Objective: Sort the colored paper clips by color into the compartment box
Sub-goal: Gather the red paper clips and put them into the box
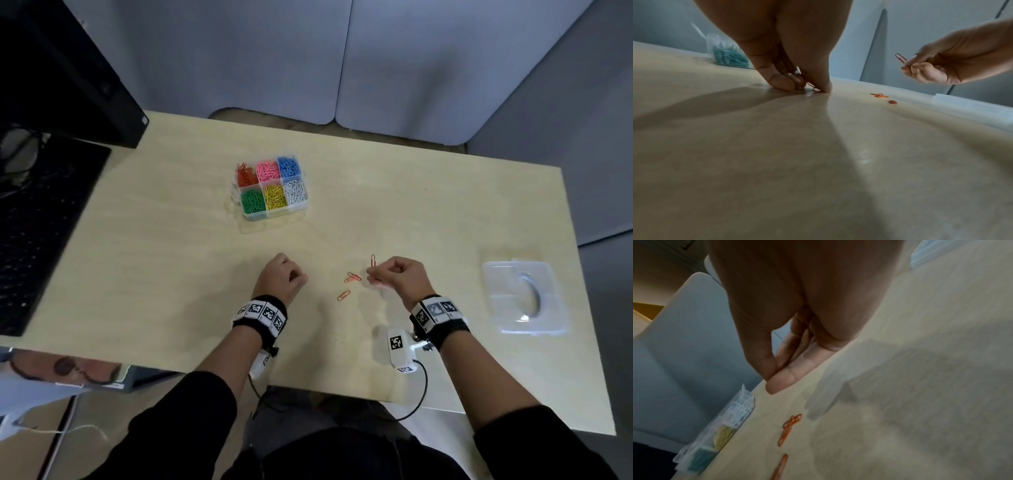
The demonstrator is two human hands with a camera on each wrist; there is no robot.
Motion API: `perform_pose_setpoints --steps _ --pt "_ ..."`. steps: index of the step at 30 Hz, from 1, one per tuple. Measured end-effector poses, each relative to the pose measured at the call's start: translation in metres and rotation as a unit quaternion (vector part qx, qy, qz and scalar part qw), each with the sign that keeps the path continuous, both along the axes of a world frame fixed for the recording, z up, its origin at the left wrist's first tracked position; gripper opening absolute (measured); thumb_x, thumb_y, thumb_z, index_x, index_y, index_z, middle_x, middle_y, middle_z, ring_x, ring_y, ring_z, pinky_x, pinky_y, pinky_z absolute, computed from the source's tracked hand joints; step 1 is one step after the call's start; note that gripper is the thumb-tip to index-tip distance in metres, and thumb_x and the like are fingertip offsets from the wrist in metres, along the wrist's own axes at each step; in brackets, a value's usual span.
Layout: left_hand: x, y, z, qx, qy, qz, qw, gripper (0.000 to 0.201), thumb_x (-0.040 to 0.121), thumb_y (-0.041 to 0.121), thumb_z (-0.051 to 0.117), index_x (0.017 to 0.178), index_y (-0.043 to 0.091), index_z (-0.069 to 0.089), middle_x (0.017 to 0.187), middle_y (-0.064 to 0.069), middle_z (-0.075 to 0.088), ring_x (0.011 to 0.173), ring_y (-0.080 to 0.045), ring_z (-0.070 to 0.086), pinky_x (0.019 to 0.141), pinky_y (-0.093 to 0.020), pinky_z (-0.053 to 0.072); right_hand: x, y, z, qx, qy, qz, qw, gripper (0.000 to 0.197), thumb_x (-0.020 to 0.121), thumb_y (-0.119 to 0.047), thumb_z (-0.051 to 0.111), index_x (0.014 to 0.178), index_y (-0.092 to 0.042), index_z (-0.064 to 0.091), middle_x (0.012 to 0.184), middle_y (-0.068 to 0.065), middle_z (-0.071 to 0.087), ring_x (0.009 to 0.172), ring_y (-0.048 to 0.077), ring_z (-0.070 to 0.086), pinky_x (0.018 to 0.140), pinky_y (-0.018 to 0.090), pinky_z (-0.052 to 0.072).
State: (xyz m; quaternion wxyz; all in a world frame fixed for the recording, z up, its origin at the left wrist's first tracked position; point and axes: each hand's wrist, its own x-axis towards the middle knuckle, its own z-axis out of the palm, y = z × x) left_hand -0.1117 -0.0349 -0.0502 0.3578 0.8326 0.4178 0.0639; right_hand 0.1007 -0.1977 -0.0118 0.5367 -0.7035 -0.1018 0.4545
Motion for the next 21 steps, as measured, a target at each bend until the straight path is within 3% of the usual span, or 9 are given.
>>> perform_pose_setpoints --steps 3,8,10,12,13,15,18,21 --pt "-0.001 -0.001 -0.003 0.01 0.029 -0.023 0.999 0.014 0.083 0.022 0.072 0.078 0.01 0.066 0.088 -0.005 0.059 0.085 -0.024 0.056 0.077 -0.036 0.049 -0.002 -0.012 0.0 0.0 0.012 -0.023 1.0 0.015 0.075 0.008 0.077 0.08 0.006 0.063 0.087 0.03 0.071 0.078 0.034 0.072 0.073 0.029 0.06" --pt "0.008 -0.005 0.008 0.02 0.034 -0.037 0.999 0.01 0.09 0.017 0.063 0.086 0.009 0.06 0.081 -0.01 0.066 0.076 -0.029 0.059 0.069 -0.035 0.048 -0.006 -0.016 -0.008 -0.005 0.064 0.011 0.998 0.039 0.08 0.012 0.069 0.112 -0.009 0.064 0.09 0.026 0.072 0.078 0.033 0.072 0.077 0.038 0.061" --pt "0.012 -0.007 0.011 -0.005 0.007 -0.02 1.0 0.004 0.089 0.014 0.062 0.093 0.013 0.062 0.078 -0.007 0.068 0.072 -0.025 0.063 0.068 -0.03 0.051 -0.008 -0.012 -0.011 0.005 0.076 0.014 0.997 0.023 0.086 0.014 0.059 0.103 0.0 0.068 0.091 0.024 0.069 0.083 0.033 0.07 0.082 0.038 0.06" --pt "0.016 -0.01 0.012 -0.046 -0.02 0.0 0.999 0.018 0.089 0.012 0.062 0.105 0.017 0.068 0.078 -0.003 0.07 0.071 -0.018 0.066 0.074 -0.024 0.052 -0.009 -0.007 -0.016 0.002 0.068 0.011 0.998 0.016 0.087 0.014 0.055 0.088 0.003 0.066 0.09 0.02 0.067 0.086 0.031 0.068 0.085 0.035 0.059" --pt "0.018 -0.012 0.014 -0.062 -0.026 0.008 0.998 0.022 0.089 0.012 0.062 0.108 0.017 0.071 0.08 -0.002 0.071 0.072 -0.016 0.067 0.076 -0.023 0.052 -0.009 -0.006 -0.019 -0.015 0.036 0.021 0.999 0.015 0.087 0.012 0.058 0.085 0.0 0.066 0.089 0.017 0.068 0.086 0.028 0.067 0.086 0.034 0.058" --pt "0.023 -0.017 0.017 -0.086 -0.034 0.019 0.996 0.019 0.088 0.008 0.06 0.098 0.015 0.075 0.083 -0.001 0.073 0.072 -0.014 0.068 0.074 -0.019 0.053 -0.009 -0.005 -0.024 -0.077 -0.097 0.072 0.99 0.013 0.08 0.001 0.071 0.089 -0.009 0.071 0.087 0.009 0.071 0.081 0.018 0.066 0.086 0.031 0.057" --pt "0.03 -0.03 0.023 -0.127 -0.033 0.047 0.99 0.025 0.088 0.002 0.049 0.085 0.012 0.072 0.078 -0.005 0.07 0.065 -0.016 0.066 0.057 -0.015 0.049 -0.017 -0.001 -0.027 -0.124 -0.269 0.178 0.939 0.036 0.069 -0.019 0.088 0.101 -0.017 0.071 0.09 -0.001 0.067 0.079 0.009 0.061 0.078 0.018 0.051" --pt "0.038 -0.04 0.024 -0.147 -0.013 0.054 0.988 0.031 0.091 0.006 0.039 0.083 0.01 0.069 0.077 -0.004 0.067 0.059 -0.018 0.066 0.053 -0.023 0.044 -0.029 0.01 -0.029 -0.12 -0.364 0.215 0.898 0.033 0.074 -0.025 0.085 0.103 -0.014 0.073 0.097 0.001 0.063 0.083 0.01 0.058 0.079 0.02 0.047"
